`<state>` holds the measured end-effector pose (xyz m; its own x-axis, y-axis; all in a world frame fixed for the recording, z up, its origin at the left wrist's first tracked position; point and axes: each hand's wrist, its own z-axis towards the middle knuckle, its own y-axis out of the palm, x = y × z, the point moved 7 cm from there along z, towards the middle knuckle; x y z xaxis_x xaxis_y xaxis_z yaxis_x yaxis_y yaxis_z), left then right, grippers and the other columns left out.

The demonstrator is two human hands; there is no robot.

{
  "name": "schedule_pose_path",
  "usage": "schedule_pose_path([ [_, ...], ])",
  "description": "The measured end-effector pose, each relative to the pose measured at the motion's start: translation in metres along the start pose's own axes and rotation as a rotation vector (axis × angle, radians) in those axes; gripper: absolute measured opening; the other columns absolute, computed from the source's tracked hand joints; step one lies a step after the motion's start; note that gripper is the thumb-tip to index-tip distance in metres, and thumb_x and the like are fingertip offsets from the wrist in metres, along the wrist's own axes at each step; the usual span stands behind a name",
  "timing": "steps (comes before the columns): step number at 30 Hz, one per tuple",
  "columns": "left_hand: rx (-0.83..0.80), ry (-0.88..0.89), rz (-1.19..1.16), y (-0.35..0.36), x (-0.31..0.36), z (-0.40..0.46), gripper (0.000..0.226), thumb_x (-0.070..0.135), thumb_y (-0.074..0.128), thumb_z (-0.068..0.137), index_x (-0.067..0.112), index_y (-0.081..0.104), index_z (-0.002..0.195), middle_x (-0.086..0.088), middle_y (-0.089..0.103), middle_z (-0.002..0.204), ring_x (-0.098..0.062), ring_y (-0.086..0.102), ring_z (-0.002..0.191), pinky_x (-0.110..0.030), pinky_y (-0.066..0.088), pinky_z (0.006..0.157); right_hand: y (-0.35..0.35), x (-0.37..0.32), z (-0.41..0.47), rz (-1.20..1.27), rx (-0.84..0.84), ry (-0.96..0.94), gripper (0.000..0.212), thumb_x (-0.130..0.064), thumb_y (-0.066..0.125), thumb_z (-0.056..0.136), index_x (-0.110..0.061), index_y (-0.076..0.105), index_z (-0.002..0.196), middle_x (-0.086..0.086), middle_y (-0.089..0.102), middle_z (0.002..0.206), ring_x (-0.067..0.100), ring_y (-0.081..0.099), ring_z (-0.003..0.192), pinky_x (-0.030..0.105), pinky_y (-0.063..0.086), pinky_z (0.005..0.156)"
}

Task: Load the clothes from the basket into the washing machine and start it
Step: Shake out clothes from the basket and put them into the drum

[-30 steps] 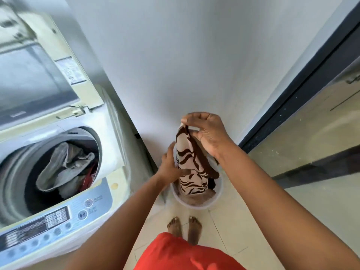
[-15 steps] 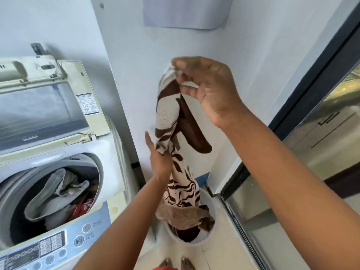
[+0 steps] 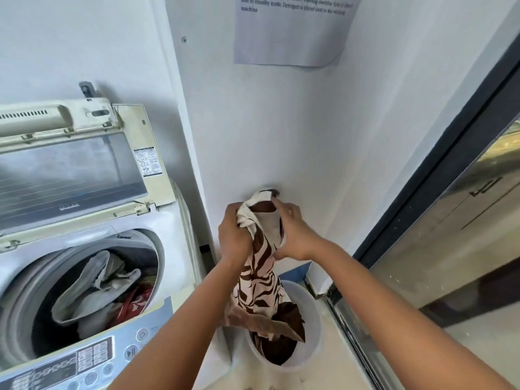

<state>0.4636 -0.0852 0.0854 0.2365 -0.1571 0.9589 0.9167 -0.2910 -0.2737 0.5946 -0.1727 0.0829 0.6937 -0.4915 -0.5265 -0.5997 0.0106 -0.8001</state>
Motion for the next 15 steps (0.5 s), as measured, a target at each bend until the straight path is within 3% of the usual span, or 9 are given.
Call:
schedule_pose_path([
  [2,-0.069,0.095,0.029,0.007,0.018,-0.009,0.035,-0.007,0.045,0.085,0.014,0.046,0.113,0.009,0.059,0.081,-0.010,0.057,0.071,-0.016,0.040,0.055,0.012,-0.016,0.003,0.068,0.010,-0.051,0.120,-0.021,0.088,0.061,-0.031,0.011,0.153,0.008,0.020,0.152,0.035,0.049,0.125,0.044,0.047,0.102],
  [4,-0.155,0.203,0.056,0.013,0.035,-0.018,0.039,-0.010,0.049,0.082,0.015,0.039,0.110,0.009,0.057,0.077,-0.005,0.056,0.066,-0.011,0.035,0.049,0.004,-0.021,0.001,0.262,0.181,-0.067,0.072,-0.019,0.076,0.074,-0.017,0.041,0.137,0.009,0.050,0.129,0.031,0.059,0.112,0.037,0.052,0.089],
  [6,-0.264,0.302,0.066,0.017,0.045,-0.022,0.042,-0.009,0.051,0.085,0.018,0.037,0.113,0.006,0.060,0.082,-0.003,0.059,0.070,-0.016,0.041,0.056,-0.005,-0.016,-0.002,0.494,0.296,0.000,0.042,-0.009,0.067,0.084,-0.020,0.054,0.122,0.005,0.065,0.111,0.028,0.066,0.100,0.039,0.054,0.082],
  [8,-0.347,0.361,0.038,0.011,0.039,-0.019,0.048,0.007,0.060,0.090,0.018,0.038,0.131,0.001,0.060,0.115,-0.005,0.060,0.103,-0.024,0.050,0.081,-0.007,-0.012,-0.001,0.746,0.283,0.096,0.034,-0.006,0.067,0.086,-0.023,0.060,0.115,0.007,0.072,0.104,0.024,0.070,0.086,0.042,0.059,0.074],
  [10,-0.362,0.303,0.011,-0.002,0.020,-0.011,0.080,0.039,0.073,0.083,0.029,0.026,0.148,0.013,0.036,0.145,0.011,0.036,0.131,-0.012,0.035,0.105,-0.013,-0.020,0.001,0.921,0.243,0.129,0.025,-0.008,0.067,0.089,-0.013,0.066,0.113,0.016,0.073,0.103,0.022,0.071,0.078,0.040,0.060,0.067],
  [12,-0.329,0.205,-0.065,-0.015,0.004,-0.004,0.103,0.052,0.081,0.069,0.042,0.017,0.150,0.030,0.029,0.144,0.028,0.024,0.126,-0.002,0.026,0.101,-0.028,-0.042,0.003,1.047,0.195,0.044,0.019,-0.006,0.062,0.093,-0.006,0.068,0.112,0.018,0.073,0.104,0.022,0.072,0.079,0.037,0.060,0.065],
  [15,-0.351,0.142,-0.107,-0.017,-0.013,0.001,0.099,0.039,0.087,0.066,0.056,0.020,0.137,0.049,0.036,0.127,0.019,0.040,0.125,-0.010,0.036,0.102,-0.063,-0.087,-0.004,1.193,0.110,-0.225,0.015,-0.002,0.054,0.096,-0.006,0.068,0.099,0.009,0.074,0.083,0.019,0.071,0.068,0.032,0.060,0.063],
])
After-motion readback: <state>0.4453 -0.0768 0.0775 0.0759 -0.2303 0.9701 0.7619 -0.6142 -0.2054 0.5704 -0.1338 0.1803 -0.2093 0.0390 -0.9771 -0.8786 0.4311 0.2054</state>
